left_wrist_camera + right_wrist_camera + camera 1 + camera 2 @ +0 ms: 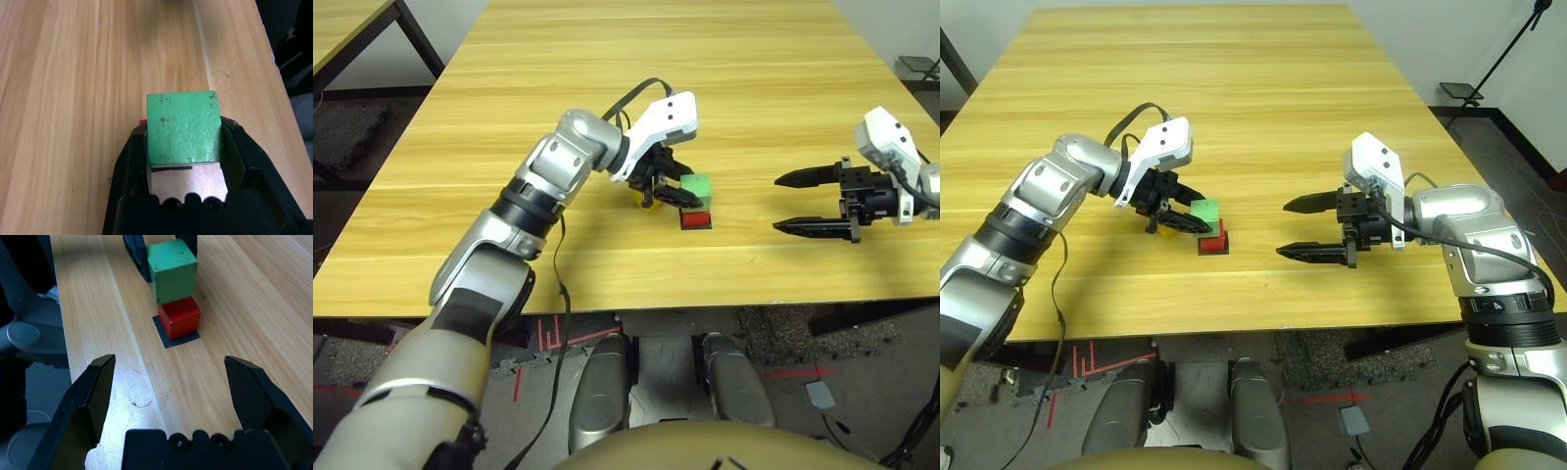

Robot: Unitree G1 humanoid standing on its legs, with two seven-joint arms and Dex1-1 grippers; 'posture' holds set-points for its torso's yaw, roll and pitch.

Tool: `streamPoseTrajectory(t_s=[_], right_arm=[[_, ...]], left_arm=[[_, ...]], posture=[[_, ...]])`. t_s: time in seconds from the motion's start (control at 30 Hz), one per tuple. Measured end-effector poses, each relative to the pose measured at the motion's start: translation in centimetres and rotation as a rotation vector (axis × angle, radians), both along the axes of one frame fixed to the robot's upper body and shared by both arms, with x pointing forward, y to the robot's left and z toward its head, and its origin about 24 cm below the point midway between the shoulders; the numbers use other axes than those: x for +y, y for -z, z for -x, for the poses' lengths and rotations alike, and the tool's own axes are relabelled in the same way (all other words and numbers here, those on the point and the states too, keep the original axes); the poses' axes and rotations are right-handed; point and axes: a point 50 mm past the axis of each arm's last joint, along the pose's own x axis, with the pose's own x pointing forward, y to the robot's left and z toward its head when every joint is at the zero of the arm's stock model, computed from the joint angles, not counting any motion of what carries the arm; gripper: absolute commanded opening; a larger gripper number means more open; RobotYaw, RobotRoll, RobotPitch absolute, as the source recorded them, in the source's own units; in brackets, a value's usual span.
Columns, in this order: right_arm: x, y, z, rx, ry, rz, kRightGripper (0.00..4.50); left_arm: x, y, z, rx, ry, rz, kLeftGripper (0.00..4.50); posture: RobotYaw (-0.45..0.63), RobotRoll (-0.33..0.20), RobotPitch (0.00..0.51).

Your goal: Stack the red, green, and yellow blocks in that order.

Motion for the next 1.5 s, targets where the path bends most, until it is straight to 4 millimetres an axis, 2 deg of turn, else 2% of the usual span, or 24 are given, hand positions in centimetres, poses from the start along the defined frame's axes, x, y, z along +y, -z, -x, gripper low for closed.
streamPoseTrajectory(t_s=[0.33,0.67,1.17,1.23,1.27,1.4,1.5], right_arm=[[-0.1,0.0,0.1,-0.001,0.009,0.011,4.50],[-0.1,-0.3,-0.1,-0.011,0.018,0.010,4.50],[-0.1,-0.2,-0.1,-0.011,0.033,0.009,4.50],[-0.1,-0.3,-0.2,-0.012,0.035,0.009,4.50],[-0.1,-0.3,-0.2,-0.013,0.036,0.009,4.50],[0.0,-0.5,-0.3,-0.020,0.037,0.007,4.50],[0.0,-0.7,-0.4,-0.027,0.036,0.005,4.50]], left_arm=[[-0.5,0.3,-0.5,-0.036,0.002,0.002,2.05],[-0.3,1.4,-0.3,-0.016,-0.009,-0.003,2.05],[-0.3,1.9,-0.7,-0.043,-0.032,-0.006,2.05],[-0.2,1.8,-0.7,-0.047,-0.036,-0.009,2.81],[-0.1,1.9,-0.7,-0.049,-0.037,-0.012,3.00],[0.1,2.4,-0.4,-0.025,-0.050,-0.013,4.39],[0.0,2.3,0.4,0.007,-0.057,0.021,4.45]], posture=[[0.07,-0.067,0.103],[0.08,-0.072,0.109],[0.08,-0.072,0.114],[0.08,-0.073,0.111],[0.08,-0.073,0.111],[0.09,-0.074,0.105],[0.10,-0.074,0.102]])
